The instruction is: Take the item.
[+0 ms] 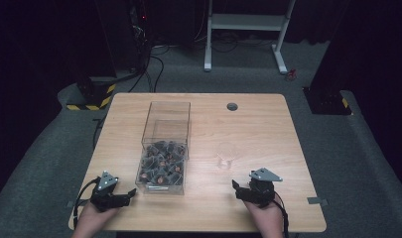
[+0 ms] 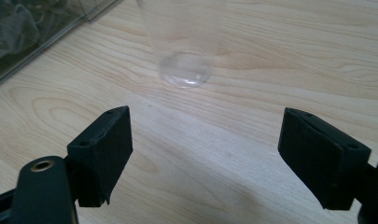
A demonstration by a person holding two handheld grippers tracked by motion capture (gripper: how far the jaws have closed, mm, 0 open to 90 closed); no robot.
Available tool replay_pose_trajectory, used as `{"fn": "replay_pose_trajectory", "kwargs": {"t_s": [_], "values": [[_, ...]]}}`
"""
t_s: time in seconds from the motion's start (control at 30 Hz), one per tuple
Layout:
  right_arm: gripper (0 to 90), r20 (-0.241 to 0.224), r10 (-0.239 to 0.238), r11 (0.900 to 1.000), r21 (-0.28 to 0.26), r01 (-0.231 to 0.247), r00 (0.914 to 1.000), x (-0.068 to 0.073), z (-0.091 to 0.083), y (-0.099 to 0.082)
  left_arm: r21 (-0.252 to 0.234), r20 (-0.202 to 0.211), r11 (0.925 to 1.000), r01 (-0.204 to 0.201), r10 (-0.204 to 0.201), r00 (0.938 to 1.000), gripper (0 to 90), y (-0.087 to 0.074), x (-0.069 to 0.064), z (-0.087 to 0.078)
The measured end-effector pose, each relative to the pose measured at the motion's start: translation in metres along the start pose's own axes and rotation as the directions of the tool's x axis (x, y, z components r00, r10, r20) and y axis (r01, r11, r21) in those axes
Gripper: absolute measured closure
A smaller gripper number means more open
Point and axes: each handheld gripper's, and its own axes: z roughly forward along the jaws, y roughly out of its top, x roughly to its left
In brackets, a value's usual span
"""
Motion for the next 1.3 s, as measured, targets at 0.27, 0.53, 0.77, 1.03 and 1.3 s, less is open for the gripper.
{"fn": "replay_pose_trajectory", "kwargs": {"t_s": [0.27, 0.53, 0.77, 1.03, 1.3], "values": [[19.8, -0.042, -0.025, 0.9993, -0.027, 0.024, 0.9988, 0.012, -0.001, 0.004, 0.003, 0.002, 1.0000, -0.004, 0.004, 1.0000, 14.2, 0.000, 0.000, 0.000], [20.8, -0.077, -0.047, 0.9979, -0.049, 0.043, 0.9959, 0.021, -0.003, 0.014, 0.000, 0.002, 1.0000, -0.004, 0.004, 1.0000, 14.0, 0.000, 0.001, 0.000], [20.7, -0.070, -0.058, 0.9966, -0.063, 0.054, 0.9958, 0.022, -0.006, 0.026, 0.001, 0.002, 1.0000, -0.009, 0.009, 1.0000, 14.0, 0.001, 0.001, 0.001], [19.9, -0.080, -0.075, 0.9938, -0.088, 0.068, 0.9940, 0.030, -0.009, 0.040, 0.001, 0.002, 1.0000, -0.008, 0.008, 1.0000, 14.1, 0.001, 0.001, 0.001], [18.5, -0.090, -0.088, 0.9913, -0.106, 0.078, 0.9921, 0.041, -0.009, 0.052, 0.001, 0.002, 1.0000, -0.008, 0.008, 1.0000, 14.1, 0.001, 0.001, 0.001]]}}
